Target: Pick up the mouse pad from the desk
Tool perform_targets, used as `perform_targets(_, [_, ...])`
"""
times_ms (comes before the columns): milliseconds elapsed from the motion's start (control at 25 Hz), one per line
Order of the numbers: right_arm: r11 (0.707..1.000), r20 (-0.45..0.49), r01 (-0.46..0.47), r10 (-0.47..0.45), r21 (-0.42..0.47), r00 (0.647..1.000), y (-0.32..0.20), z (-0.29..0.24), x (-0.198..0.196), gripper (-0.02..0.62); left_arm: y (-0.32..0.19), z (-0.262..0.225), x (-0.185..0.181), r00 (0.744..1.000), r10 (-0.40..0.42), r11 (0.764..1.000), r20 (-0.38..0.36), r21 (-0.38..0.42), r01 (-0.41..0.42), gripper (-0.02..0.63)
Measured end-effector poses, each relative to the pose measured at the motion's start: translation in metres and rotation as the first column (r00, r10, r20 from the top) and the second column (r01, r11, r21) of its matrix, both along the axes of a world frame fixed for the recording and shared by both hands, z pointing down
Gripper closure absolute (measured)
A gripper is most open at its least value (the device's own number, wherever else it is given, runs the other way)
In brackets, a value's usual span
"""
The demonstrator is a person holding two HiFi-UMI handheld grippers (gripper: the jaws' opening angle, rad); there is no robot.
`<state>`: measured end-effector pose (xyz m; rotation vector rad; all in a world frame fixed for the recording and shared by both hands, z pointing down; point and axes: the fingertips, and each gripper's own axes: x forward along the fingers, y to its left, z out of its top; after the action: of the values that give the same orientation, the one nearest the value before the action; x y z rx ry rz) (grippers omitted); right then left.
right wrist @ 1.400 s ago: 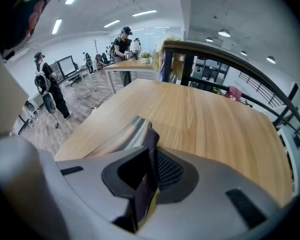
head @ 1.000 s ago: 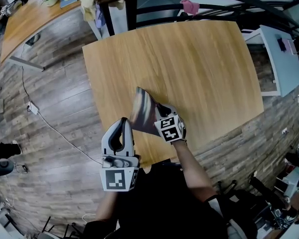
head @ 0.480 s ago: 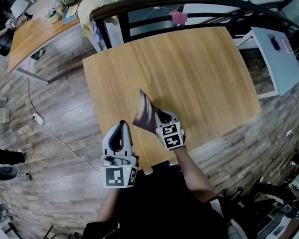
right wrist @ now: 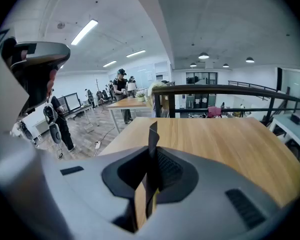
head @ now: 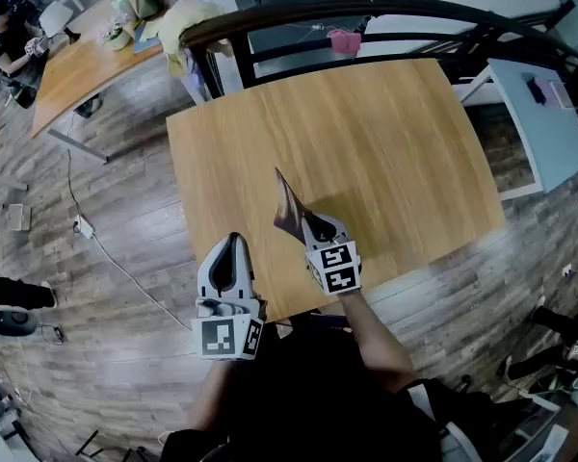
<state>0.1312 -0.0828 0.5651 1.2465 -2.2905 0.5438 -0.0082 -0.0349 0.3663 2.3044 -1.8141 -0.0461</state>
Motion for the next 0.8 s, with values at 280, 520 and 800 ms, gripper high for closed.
perform_targets(280, [0.998,0.054,-0.038,0.035,0.052,0.998,0.013,-0.043,0.001,0.545,0.005,-0.009,-0.004,0.999,0.028,1.0,-0.023,0.004,-0.028,0.581])
perform_targets(520, [0.986,0.127,-0.107,0.09,0.13,0.988,0.023,-0.095,-0.005,0.545,0.011,-0.017,-0.018,0.998,0.056,0.998,-0.025,0.028,-0.055,0.581])
perform_targets(800, [0.964,0.186,-0.169,0.131,0.206,0.974,0.038,-0.143,-0.023,0.545,0.019,-0.02,-0.04,0.995,0.09,0.996,-0.044,0.033,-0.089,0.581])
